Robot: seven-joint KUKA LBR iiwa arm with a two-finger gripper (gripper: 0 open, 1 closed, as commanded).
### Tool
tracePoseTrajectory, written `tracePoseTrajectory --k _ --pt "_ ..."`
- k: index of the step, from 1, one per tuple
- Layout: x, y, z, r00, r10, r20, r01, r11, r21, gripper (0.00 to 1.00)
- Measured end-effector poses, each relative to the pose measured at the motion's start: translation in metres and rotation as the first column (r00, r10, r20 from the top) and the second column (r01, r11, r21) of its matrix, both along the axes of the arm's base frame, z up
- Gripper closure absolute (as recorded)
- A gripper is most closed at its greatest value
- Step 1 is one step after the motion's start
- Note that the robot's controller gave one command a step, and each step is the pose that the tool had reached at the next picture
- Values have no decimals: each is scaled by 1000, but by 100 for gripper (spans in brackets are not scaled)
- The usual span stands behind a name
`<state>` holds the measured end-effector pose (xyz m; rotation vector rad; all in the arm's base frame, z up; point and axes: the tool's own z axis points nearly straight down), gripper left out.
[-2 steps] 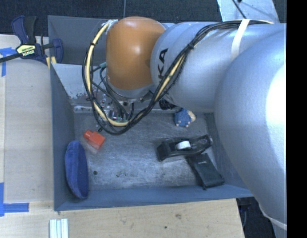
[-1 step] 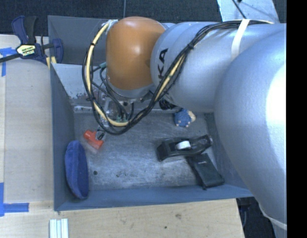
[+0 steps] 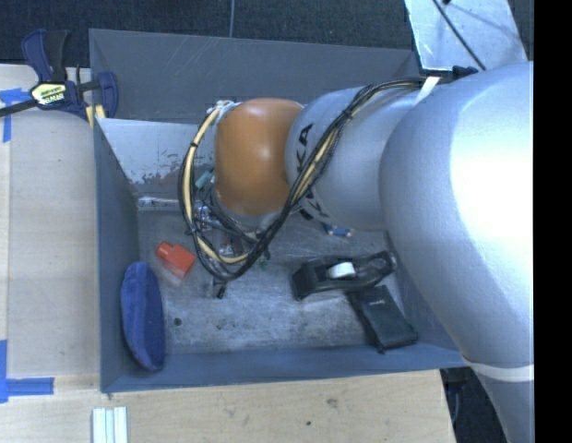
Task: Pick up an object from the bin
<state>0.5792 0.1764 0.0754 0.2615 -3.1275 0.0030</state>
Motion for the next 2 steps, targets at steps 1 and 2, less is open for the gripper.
tracePoseTrajectory --k 1,2 --pt "29 47 -5 998 -64 8 64 998 5 0" --pt "29 45 -4 998 -66 8 66 998 5 100"
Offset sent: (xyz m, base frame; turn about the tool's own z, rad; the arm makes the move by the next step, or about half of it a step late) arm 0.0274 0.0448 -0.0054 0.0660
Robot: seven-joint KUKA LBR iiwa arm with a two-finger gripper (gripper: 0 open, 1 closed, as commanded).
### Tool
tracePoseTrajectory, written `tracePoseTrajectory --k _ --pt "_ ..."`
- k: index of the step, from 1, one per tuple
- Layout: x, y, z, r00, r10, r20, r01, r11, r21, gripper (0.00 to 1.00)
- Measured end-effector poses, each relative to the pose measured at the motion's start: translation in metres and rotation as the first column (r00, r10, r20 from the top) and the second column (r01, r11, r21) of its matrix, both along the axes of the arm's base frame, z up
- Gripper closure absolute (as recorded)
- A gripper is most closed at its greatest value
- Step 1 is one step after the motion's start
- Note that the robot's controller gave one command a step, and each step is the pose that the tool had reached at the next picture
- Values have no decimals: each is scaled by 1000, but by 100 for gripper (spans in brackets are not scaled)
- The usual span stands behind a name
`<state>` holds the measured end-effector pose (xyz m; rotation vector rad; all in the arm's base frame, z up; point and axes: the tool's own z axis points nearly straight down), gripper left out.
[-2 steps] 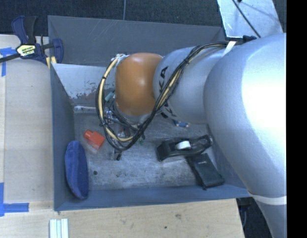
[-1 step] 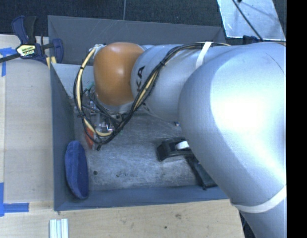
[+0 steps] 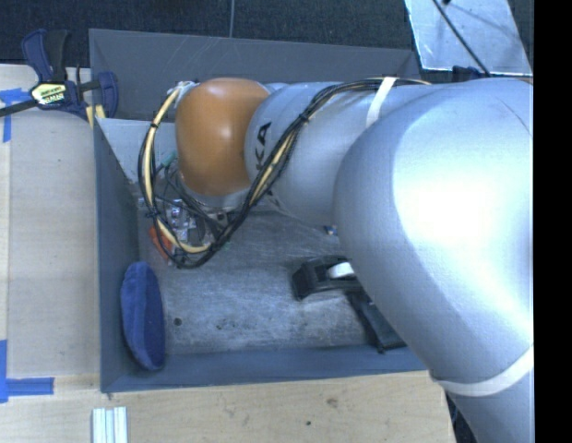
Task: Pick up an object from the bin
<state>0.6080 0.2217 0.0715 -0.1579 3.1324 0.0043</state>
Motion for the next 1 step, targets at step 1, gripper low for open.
tracePoseTrajectory --k 1 --pt "-15 5 134 1000 -29 6 29 1000 2 100"
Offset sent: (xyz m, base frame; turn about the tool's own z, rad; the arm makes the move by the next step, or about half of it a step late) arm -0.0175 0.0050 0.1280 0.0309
